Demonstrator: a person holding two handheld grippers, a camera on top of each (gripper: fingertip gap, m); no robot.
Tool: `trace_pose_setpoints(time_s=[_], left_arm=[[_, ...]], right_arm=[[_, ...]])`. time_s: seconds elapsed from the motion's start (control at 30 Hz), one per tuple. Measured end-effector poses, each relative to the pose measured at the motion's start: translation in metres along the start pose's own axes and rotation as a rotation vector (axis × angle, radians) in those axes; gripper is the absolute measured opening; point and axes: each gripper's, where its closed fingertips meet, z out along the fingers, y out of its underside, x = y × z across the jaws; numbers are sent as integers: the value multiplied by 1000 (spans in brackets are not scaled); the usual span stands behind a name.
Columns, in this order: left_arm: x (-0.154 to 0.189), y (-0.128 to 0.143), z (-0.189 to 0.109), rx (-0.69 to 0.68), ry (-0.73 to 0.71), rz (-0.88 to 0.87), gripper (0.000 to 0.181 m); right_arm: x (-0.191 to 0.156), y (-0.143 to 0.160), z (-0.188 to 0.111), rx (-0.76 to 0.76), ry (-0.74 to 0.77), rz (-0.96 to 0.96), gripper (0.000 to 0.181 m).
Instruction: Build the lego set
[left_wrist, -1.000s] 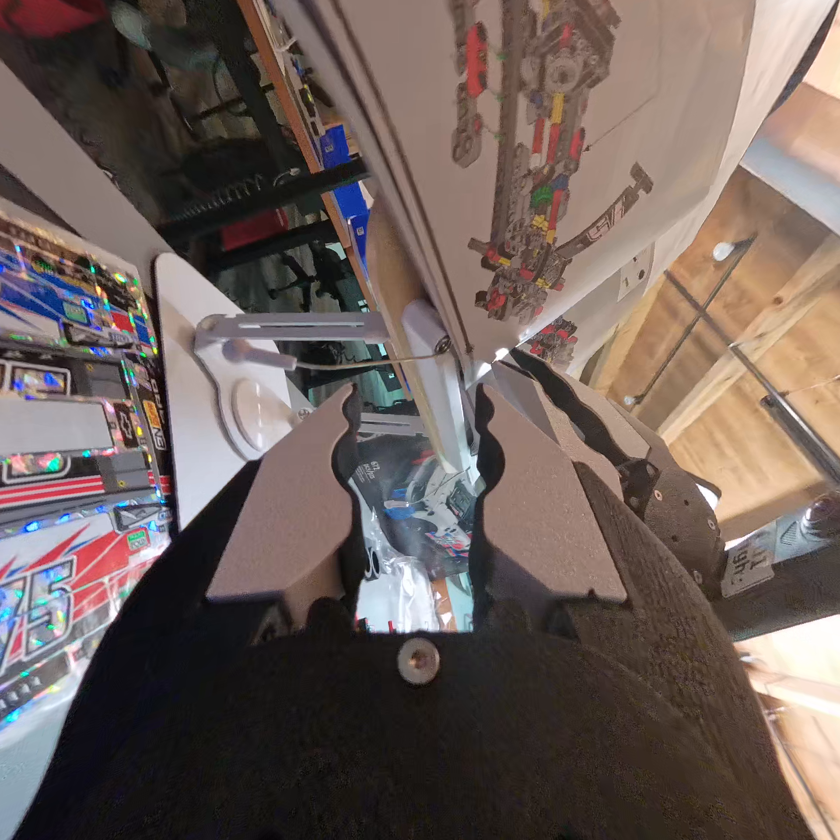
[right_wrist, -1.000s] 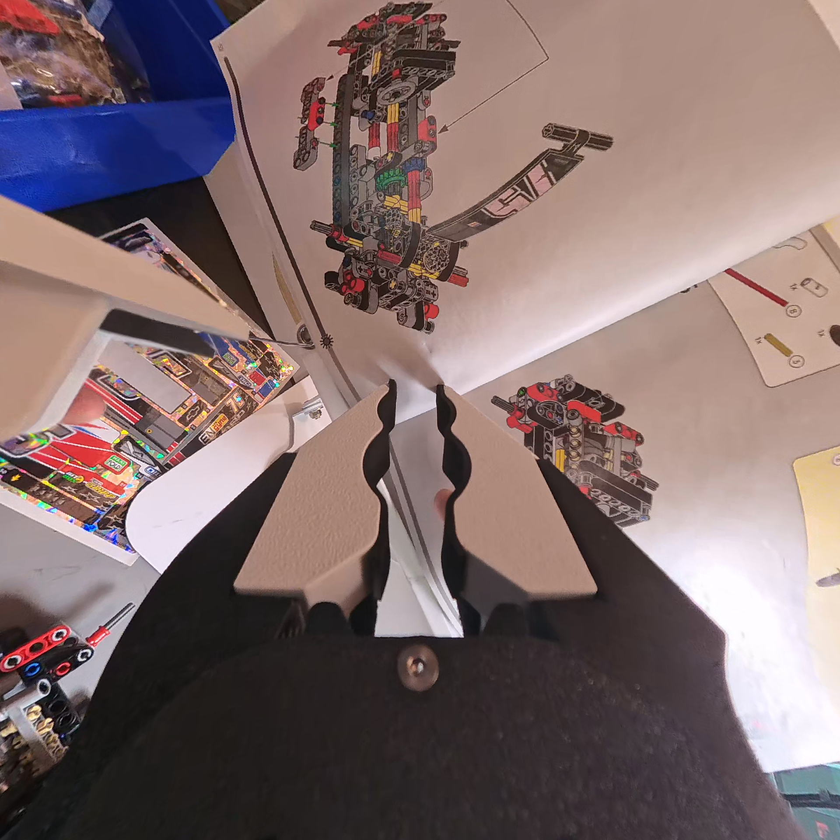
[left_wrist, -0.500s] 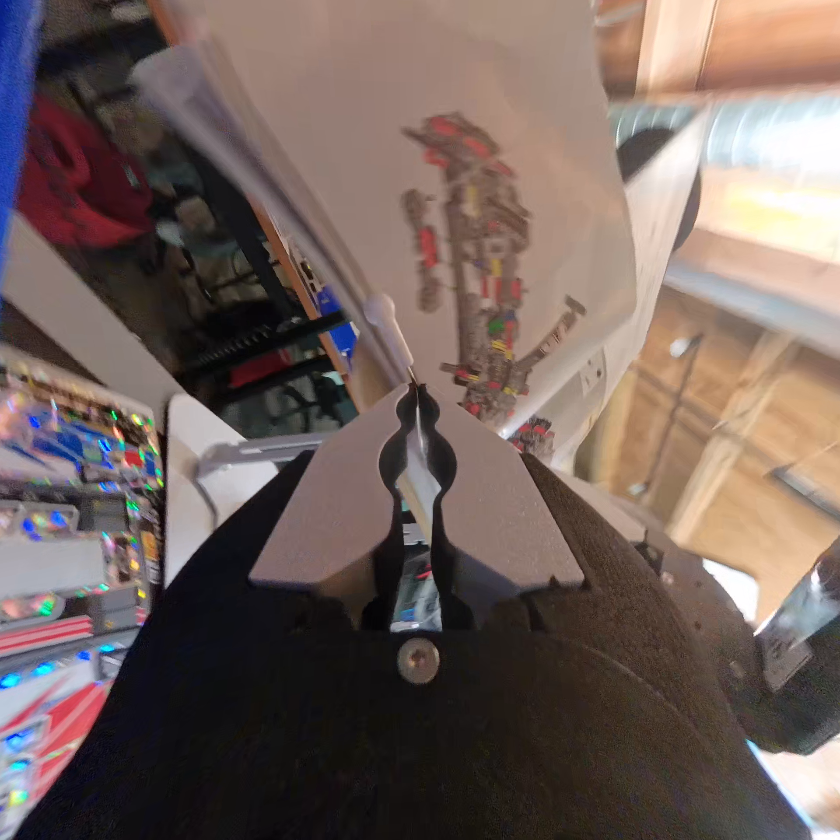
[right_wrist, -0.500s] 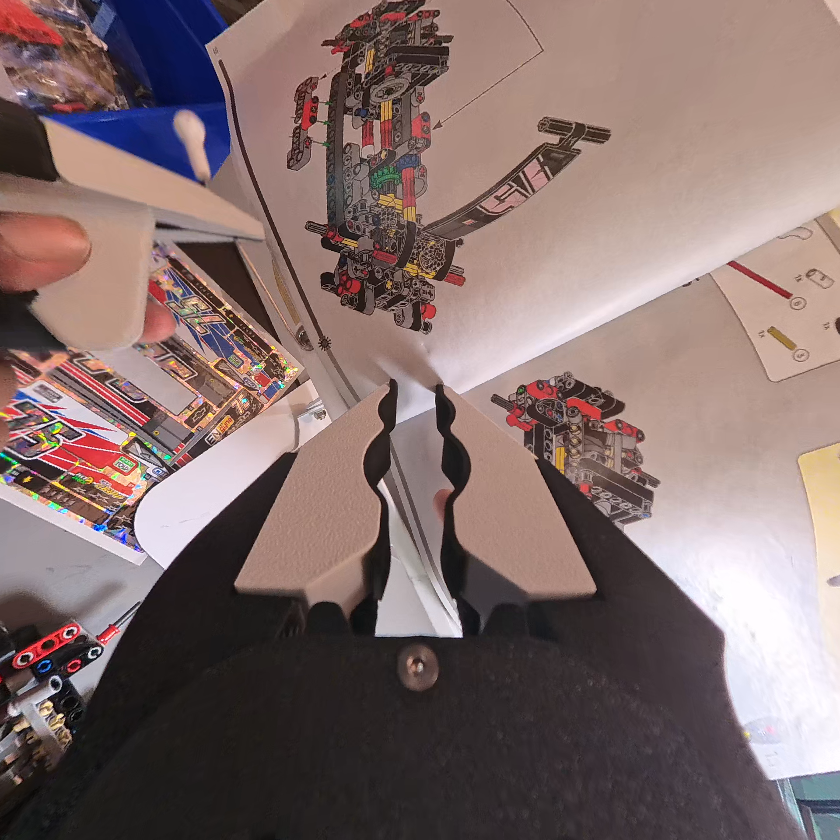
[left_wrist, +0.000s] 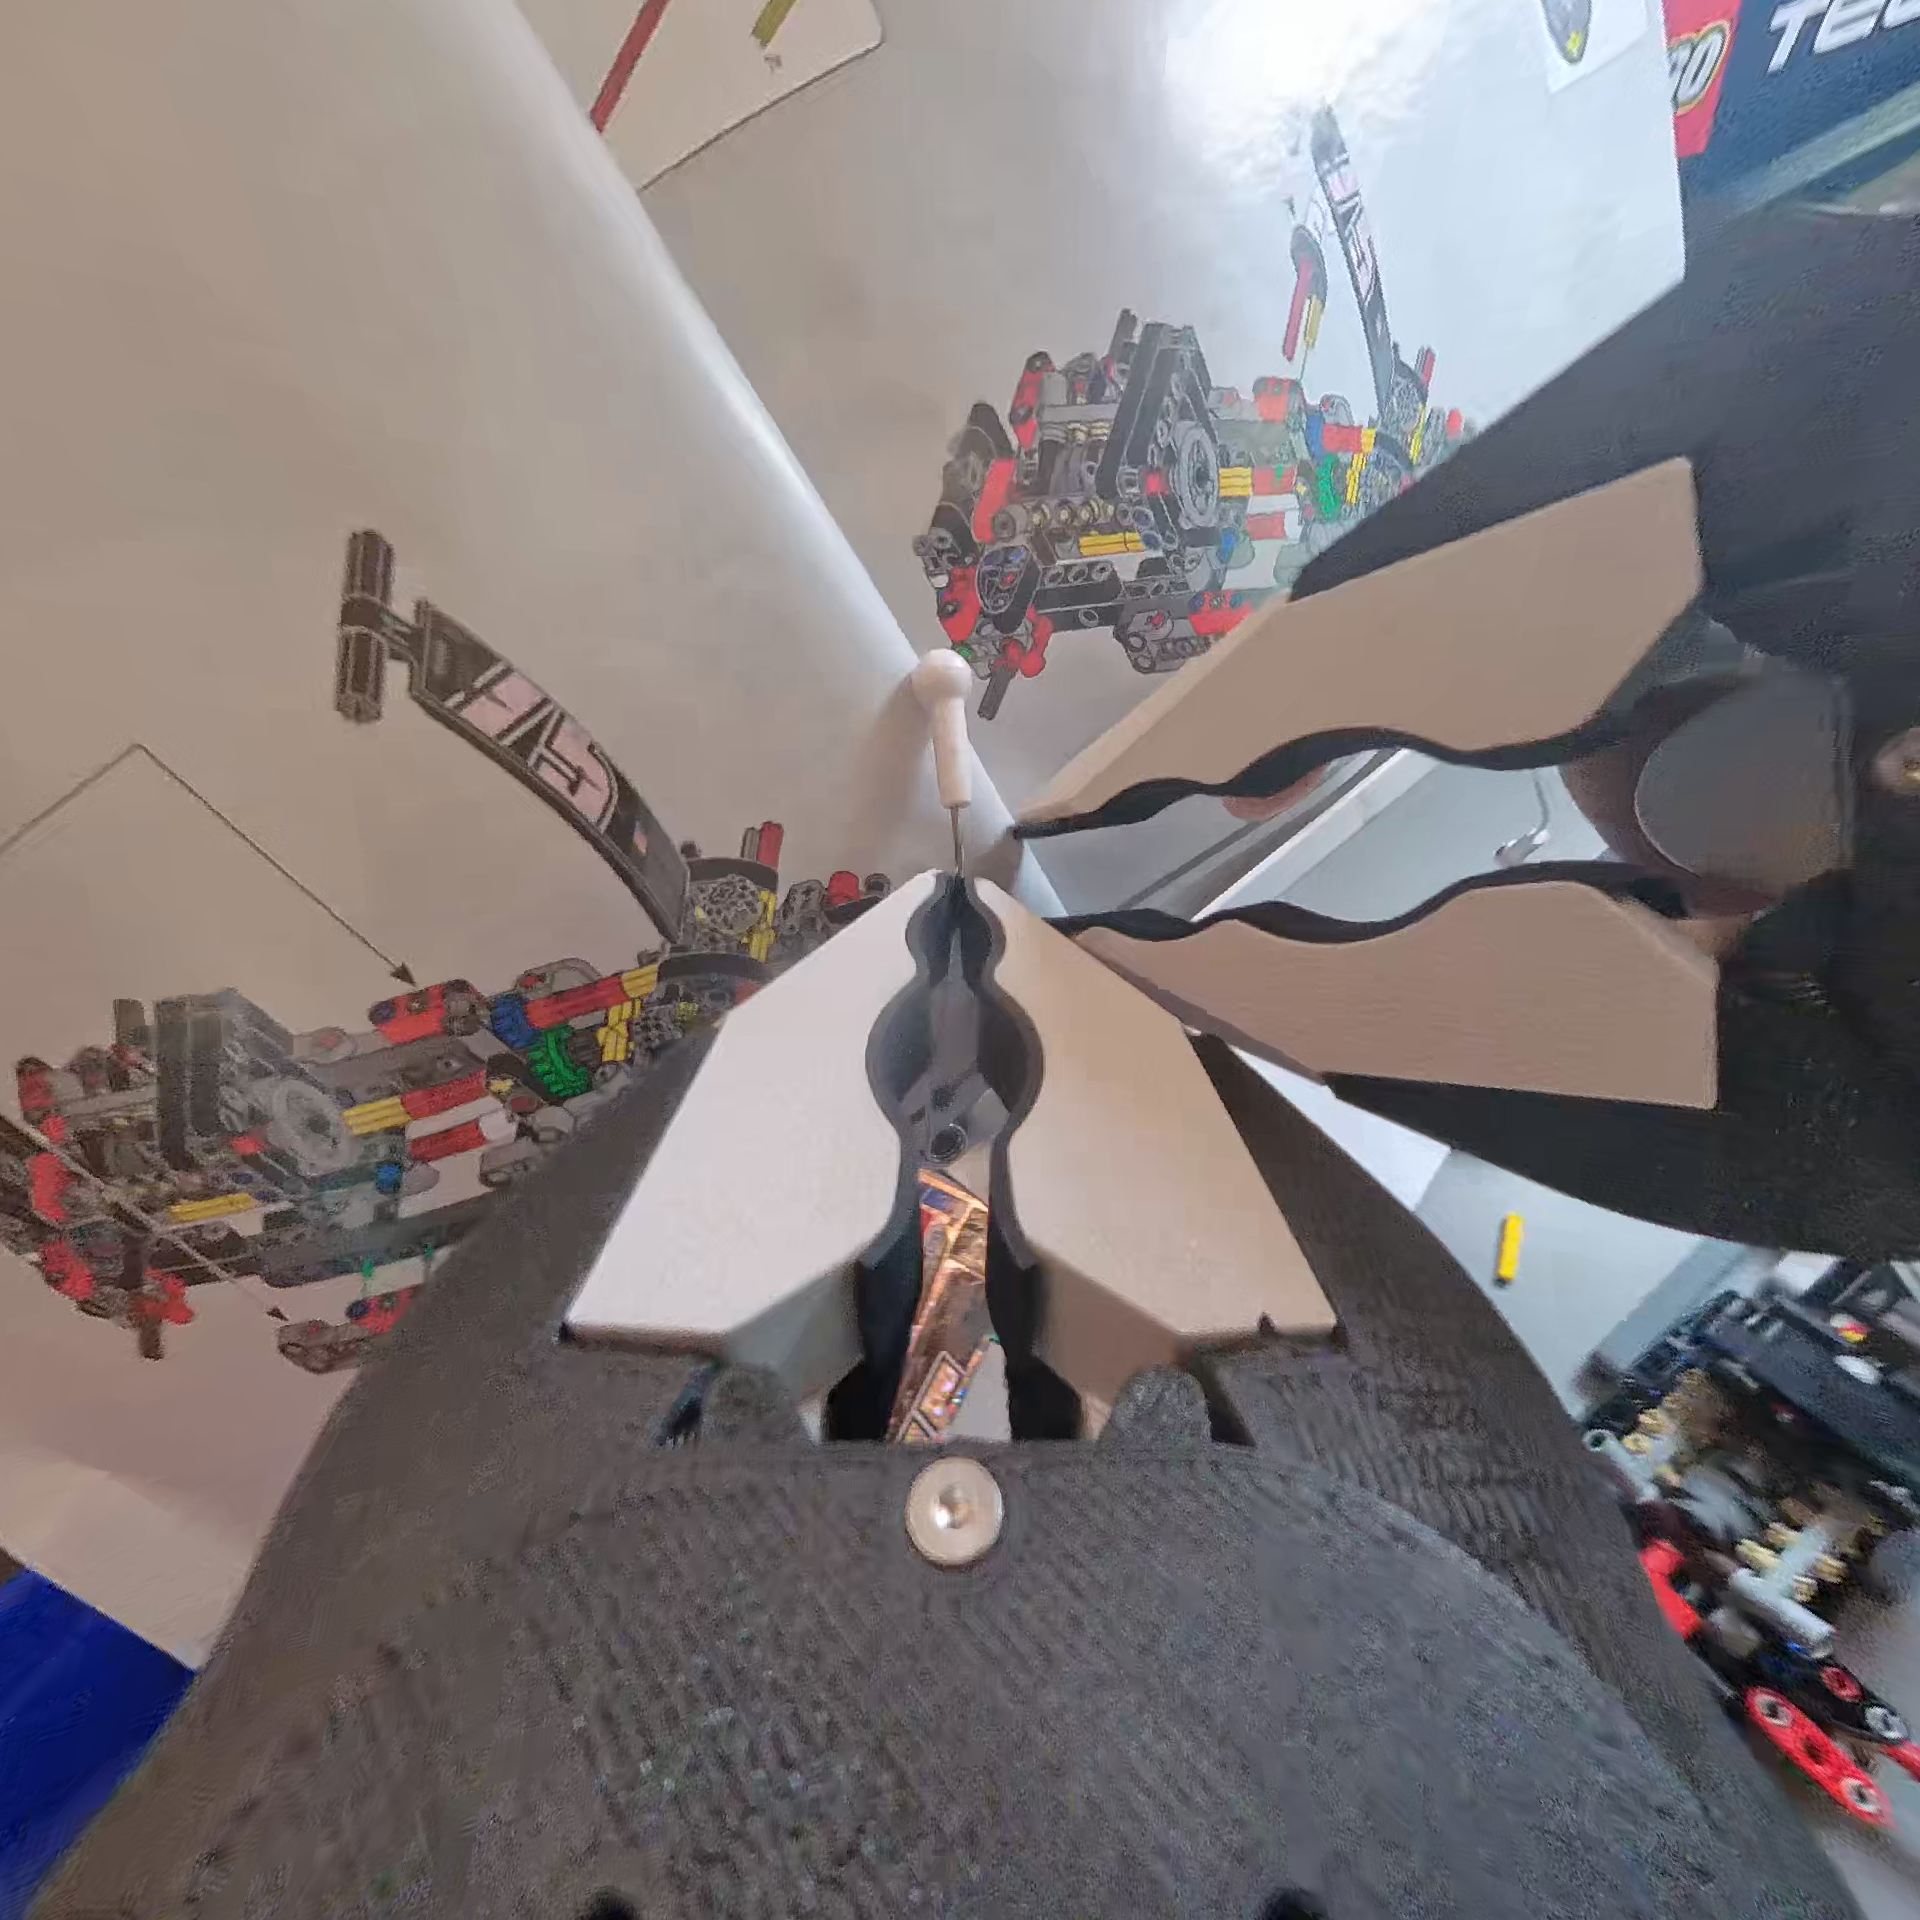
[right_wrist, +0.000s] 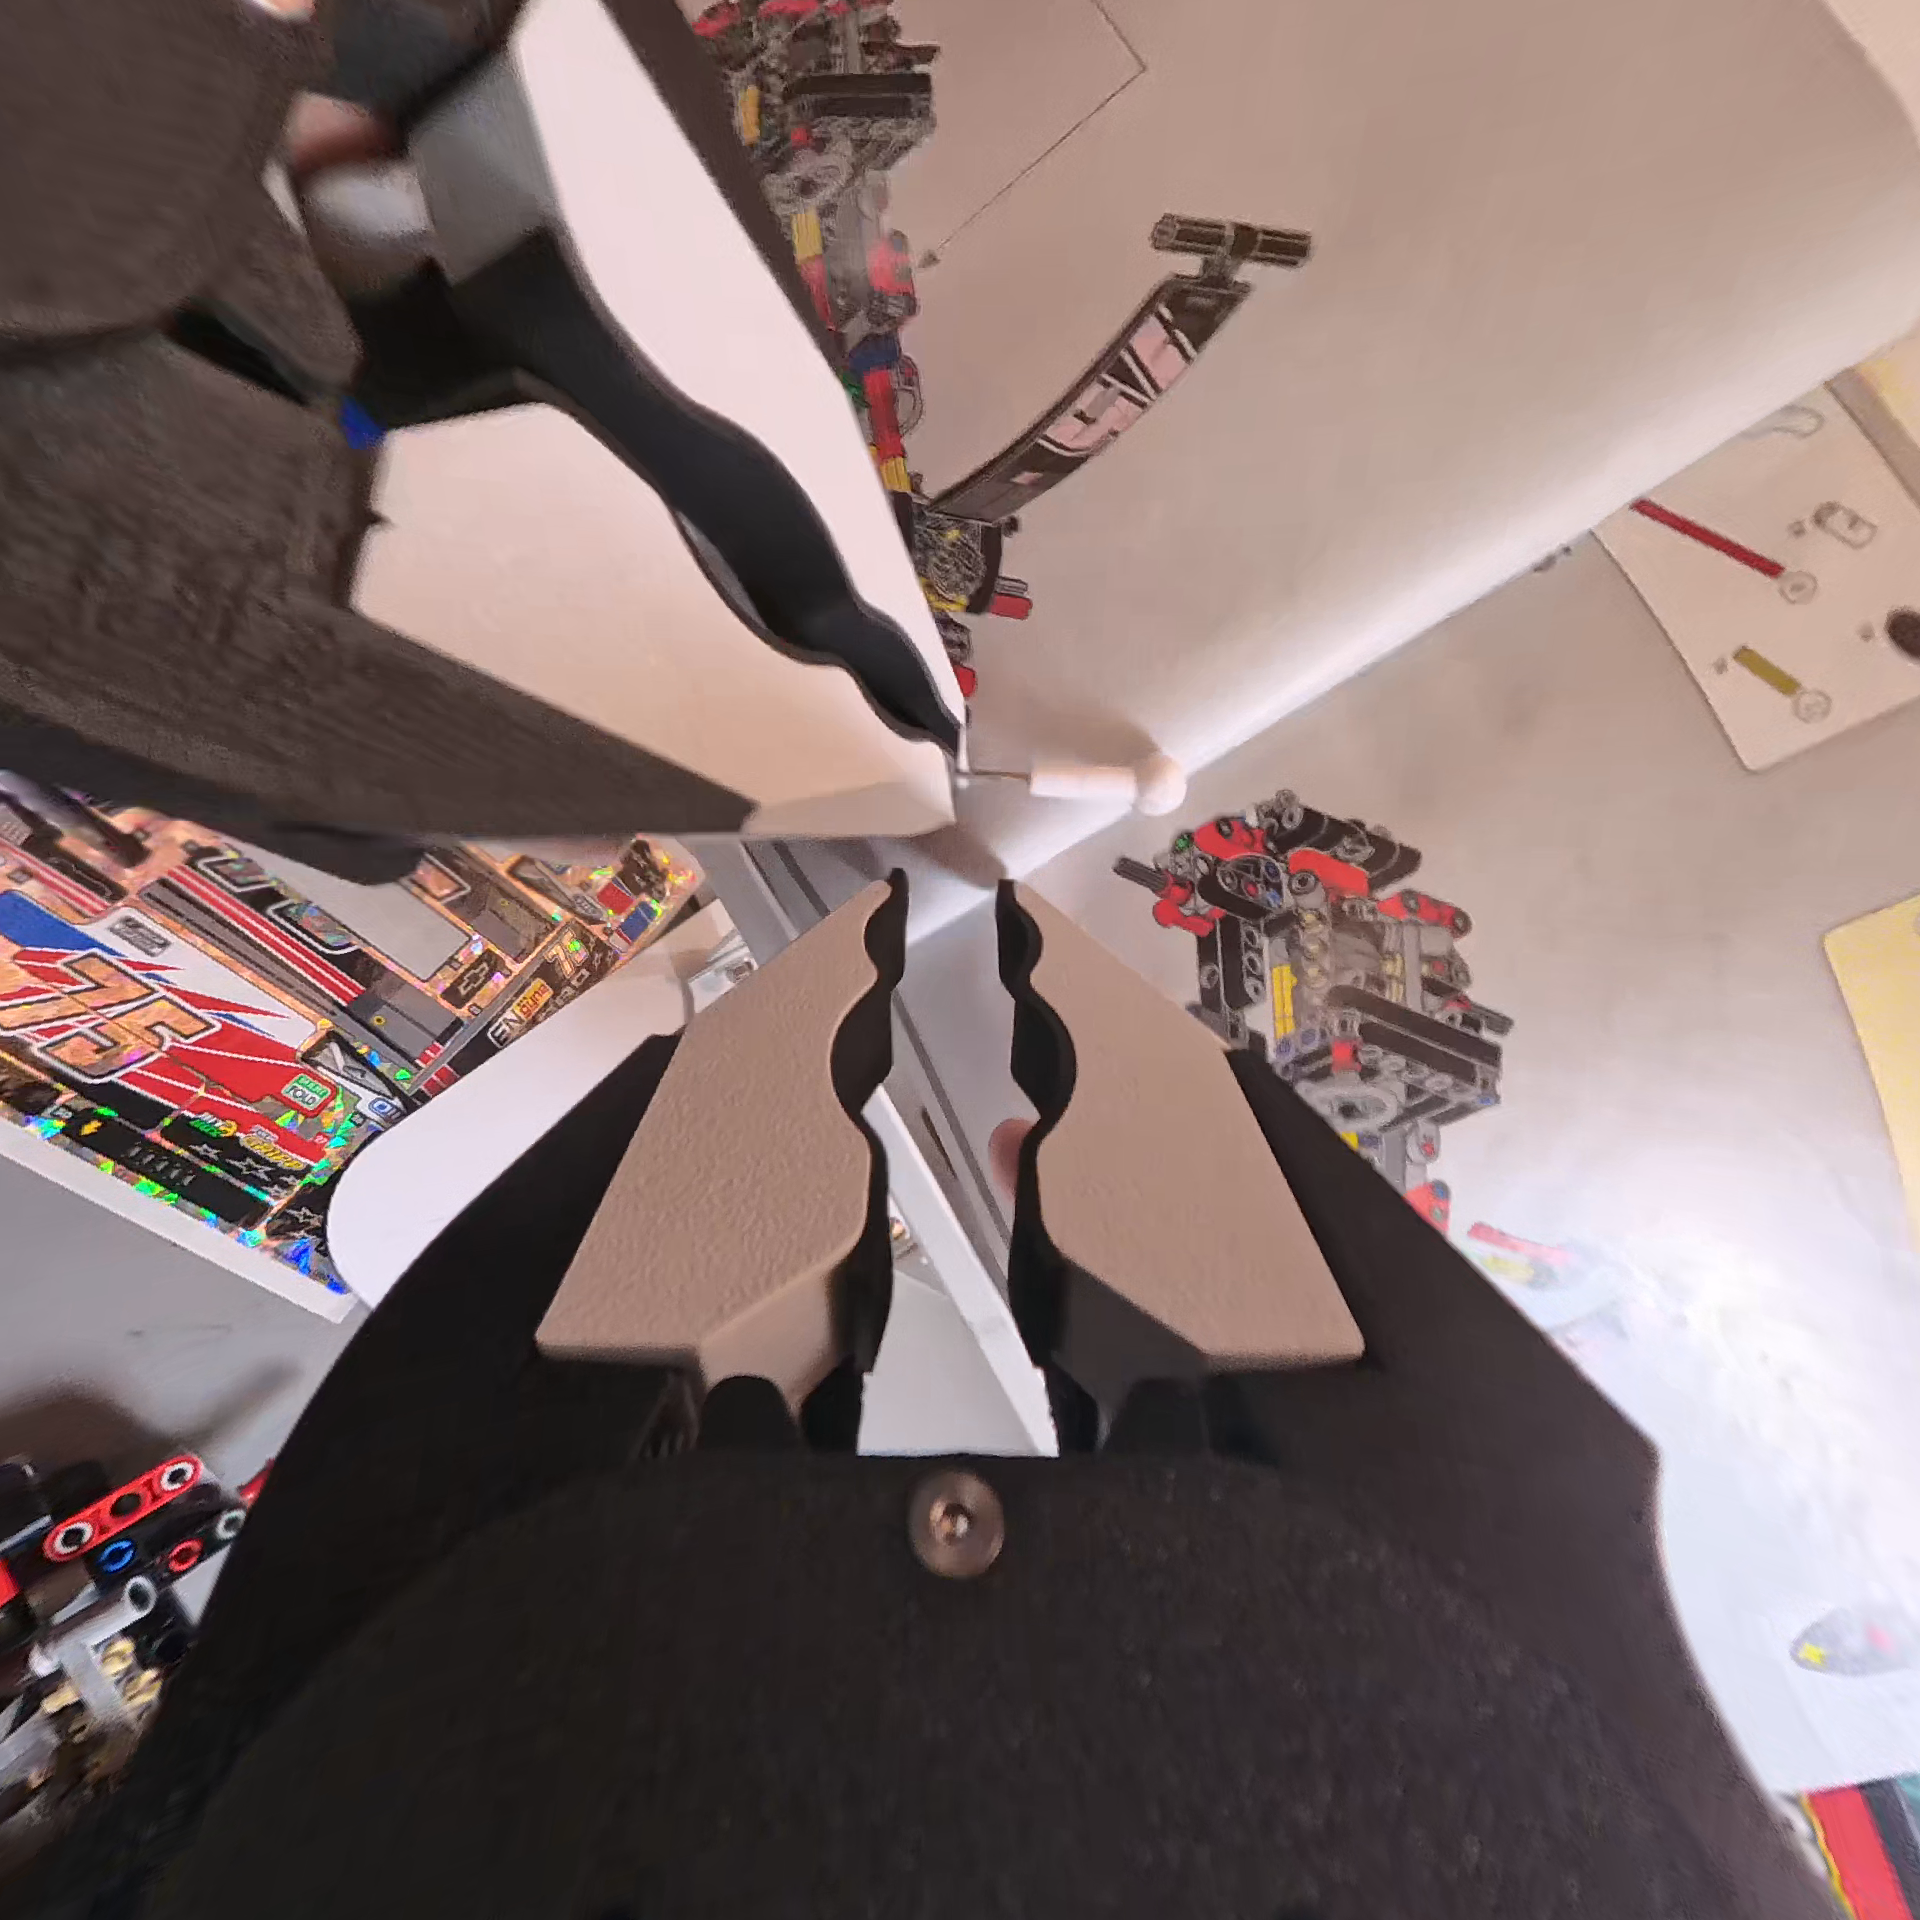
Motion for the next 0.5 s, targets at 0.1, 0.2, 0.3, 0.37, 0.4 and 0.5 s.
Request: trace_pose_setpoints(time_s=[0.1, 0.2, 0.3, 0.37, 0.4, 0.5], left_arm=[[-1, 1, -3, 30, -16, -35, 0], [2, -1, -7, 56, -22, -48, 1], [3, -5, -14, 85, -29, -49, 10], [0, -1, -16, 65, -37, -46, 10], [-2, 1, -16, 55, -43, -38, 11], [-7, 9, -15, 28, -44, -29, 12]], right_arm=[[9, 8, -9, 2, 10, 48, 18], [26, 24, -20, -5, 48, 61, 18], [48, 40, -37, -8, 115, 81, 23], [73, 51, -53, 23, 184, 165, 32], [91, 60, -62, 35, 231, 231, 42], [144, 107, -85, 31, 344, 493, 73]])
